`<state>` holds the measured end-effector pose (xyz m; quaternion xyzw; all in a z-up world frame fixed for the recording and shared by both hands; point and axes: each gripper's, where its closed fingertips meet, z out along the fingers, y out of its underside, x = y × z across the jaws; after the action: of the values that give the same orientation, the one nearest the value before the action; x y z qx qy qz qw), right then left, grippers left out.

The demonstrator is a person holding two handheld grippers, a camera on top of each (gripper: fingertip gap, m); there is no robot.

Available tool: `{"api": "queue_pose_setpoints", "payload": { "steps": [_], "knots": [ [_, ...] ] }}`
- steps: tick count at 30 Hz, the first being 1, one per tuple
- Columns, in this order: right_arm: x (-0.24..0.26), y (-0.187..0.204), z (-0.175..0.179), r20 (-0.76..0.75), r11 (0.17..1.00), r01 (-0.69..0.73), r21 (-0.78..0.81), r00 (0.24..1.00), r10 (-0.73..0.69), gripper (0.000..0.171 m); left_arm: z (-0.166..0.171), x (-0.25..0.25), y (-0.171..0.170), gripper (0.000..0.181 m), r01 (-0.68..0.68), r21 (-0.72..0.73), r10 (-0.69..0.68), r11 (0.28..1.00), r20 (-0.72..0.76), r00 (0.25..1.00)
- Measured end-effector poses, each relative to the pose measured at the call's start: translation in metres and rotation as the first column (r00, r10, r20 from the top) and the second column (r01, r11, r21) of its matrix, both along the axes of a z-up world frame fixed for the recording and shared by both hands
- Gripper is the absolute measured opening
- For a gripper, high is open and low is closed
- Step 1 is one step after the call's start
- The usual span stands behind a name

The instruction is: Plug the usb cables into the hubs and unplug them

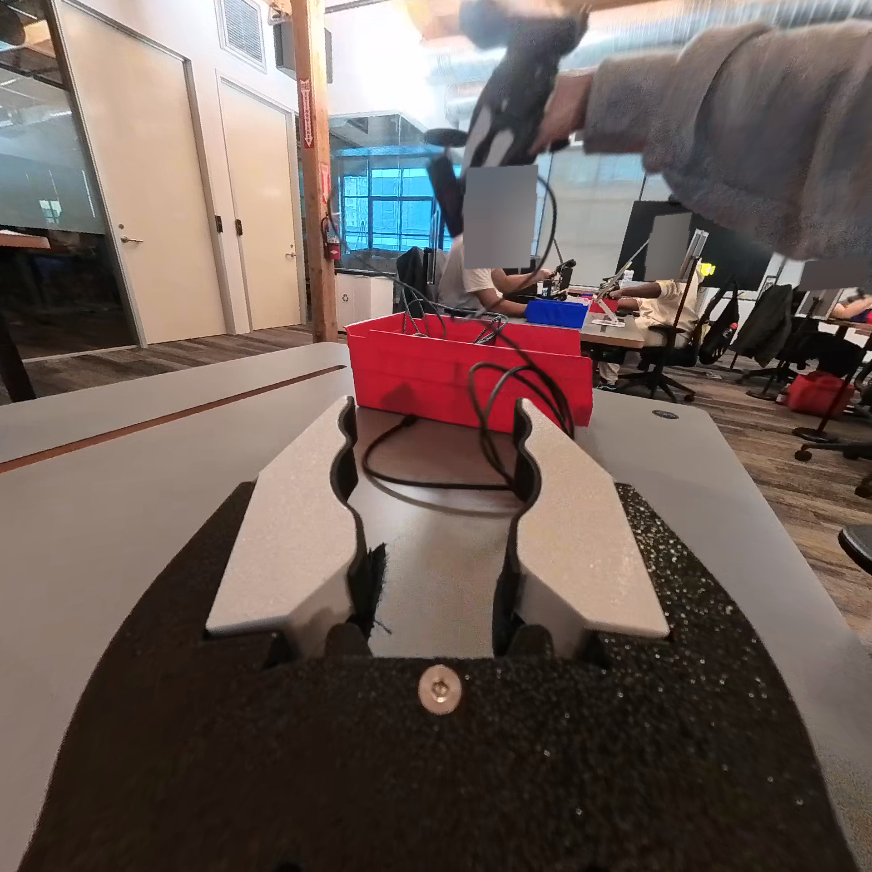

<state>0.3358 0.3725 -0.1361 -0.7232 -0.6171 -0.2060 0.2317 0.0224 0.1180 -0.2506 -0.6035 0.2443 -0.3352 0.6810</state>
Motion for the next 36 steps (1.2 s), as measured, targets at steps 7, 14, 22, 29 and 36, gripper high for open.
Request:
{"api": "queue_pose_setpoints", "payload": {
  "steps": [7, 14, 22, 29, 36],
  "knots": [
    [-0.012, -0.013, -0.128, 0.345, 0.949, -0.226, -0.221, 0.892, 0.293, 0.011, -0.002, 0.004, -0.001, 0.065, 0.011, -0.002, -0.011, 1.000, -0.018, 1.000],
    [-0.020, -0.018, -0.178, 0.507, 0.879, -0.319, -0.355, 0.724, 0.468, 0.012, -0.001, 0.004, -0.002, 0.064, 0.016, 0.003, -0.016, 1.000, -0.019, 1.000],
    [-0.021, -0.012, -0.133, 0.351, 0.964, -0.157, -0.214, 0.909, 0.226, 0.061, -0.002, 0.005, -0.002, 0.060, 0.018, -0.007, -0.018, 1.000, -0.014, 1.000],
    [-0.076, -0.052, -0.050, 0.248, 0.891, -0.451, 0.056, 0.870, 0.425, 0.128, -0.003, 0.008, -0.003, 0.059, 0.032, -0.016, -0.032, 0.999, -0.015, 0.999],
    [-0.112, -0.217, -0.148, 0.408, 0.697, -0.663, -0.272, 0.577, 0.708, 0.125, -0.003, 0.008, -0.003, 0.060, 0.034, -0.022, -0.035, 0.999, -0.012, 0.999]
  ]
}}
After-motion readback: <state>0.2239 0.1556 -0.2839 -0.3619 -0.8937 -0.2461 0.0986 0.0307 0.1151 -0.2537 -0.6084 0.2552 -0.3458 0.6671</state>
